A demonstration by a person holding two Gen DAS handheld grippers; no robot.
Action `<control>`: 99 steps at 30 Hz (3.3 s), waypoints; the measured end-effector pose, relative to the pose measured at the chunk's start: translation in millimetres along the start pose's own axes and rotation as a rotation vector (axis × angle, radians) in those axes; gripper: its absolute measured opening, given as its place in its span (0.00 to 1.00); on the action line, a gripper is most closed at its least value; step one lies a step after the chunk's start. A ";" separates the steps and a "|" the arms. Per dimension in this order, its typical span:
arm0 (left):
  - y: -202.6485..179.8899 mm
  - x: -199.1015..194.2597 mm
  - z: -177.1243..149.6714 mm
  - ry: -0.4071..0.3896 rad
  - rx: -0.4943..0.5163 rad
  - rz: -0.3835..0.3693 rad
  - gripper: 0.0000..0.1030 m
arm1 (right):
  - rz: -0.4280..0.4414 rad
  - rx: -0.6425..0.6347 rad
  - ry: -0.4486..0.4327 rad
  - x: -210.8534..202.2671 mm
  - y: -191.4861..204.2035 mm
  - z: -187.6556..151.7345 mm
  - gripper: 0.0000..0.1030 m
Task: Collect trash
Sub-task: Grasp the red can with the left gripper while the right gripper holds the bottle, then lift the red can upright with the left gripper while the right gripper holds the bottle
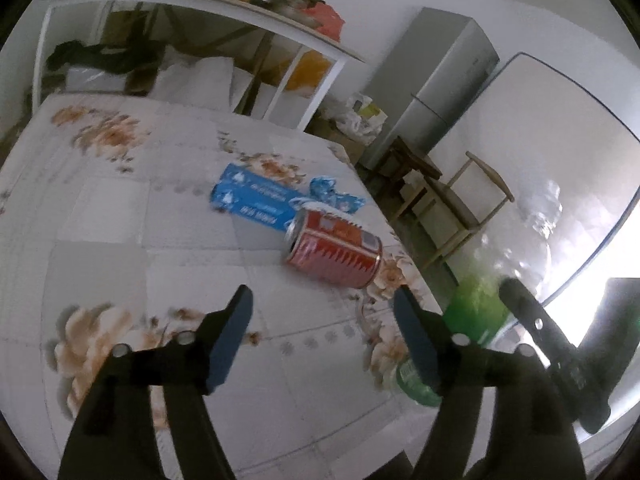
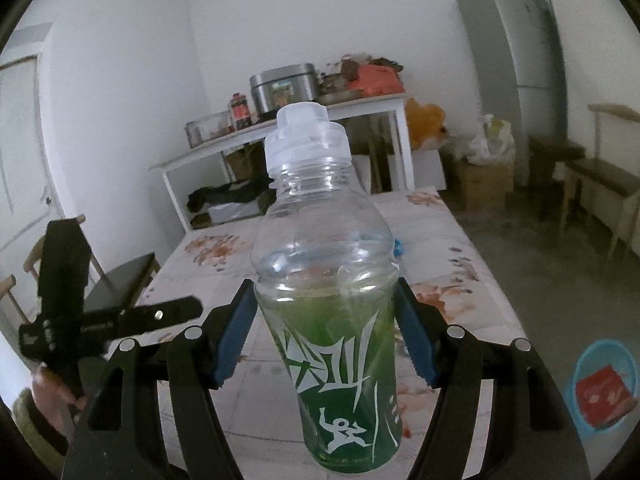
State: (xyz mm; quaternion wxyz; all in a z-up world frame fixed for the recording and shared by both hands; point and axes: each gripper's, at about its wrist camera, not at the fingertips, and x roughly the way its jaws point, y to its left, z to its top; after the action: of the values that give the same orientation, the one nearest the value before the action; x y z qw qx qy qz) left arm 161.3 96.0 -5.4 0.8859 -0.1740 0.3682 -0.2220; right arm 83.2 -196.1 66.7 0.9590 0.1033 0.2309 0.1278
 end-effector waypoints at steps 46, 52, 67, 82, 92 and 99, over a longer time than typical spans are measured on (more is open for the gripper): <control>-13.8 110.1 45.3 0.127 -0.033 0.066 0.91 | 0.035 0.199 -0.054 -22.8 -47.7 4.7 0.62; -3.2 128.5 64.8 0.151 -0.109 0.068 0.92 | 0.038 0.184 -0.047 -26.1 -47.0 9.1 0.62; -41.0 162.0 57.1 0.236 0.169 0.150 0.94 | 0.038 0.190 -0.032 -23.1 -53.7 12.6 0.62; -50.7 162.0 28.5 0.140 0.328 0.283 0.88 | 0.026 0.193 -0.032 -21.8 -57.0 13.4 0.62; -80.9 137.2 -9.4 0.044 0.815 0.643 0.88 | 0.019 0.180 -0.033 -18.8 -52.3 12.9 0.62; -87.2 135.5 -48.7 0.039 1.105 0.810 0.88 | 0.020 0.180 -0.031 -17.5 -51.9 11.8 0.62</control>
State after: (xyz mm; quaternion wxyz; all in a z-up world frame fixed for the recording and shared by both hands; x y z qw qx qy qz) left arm 188.1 -55.0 -74.7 0.8511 0.4590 0.2530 -0.0314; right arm 83.9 -252.0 70.9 0.9480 0.1934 0.2255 0.1144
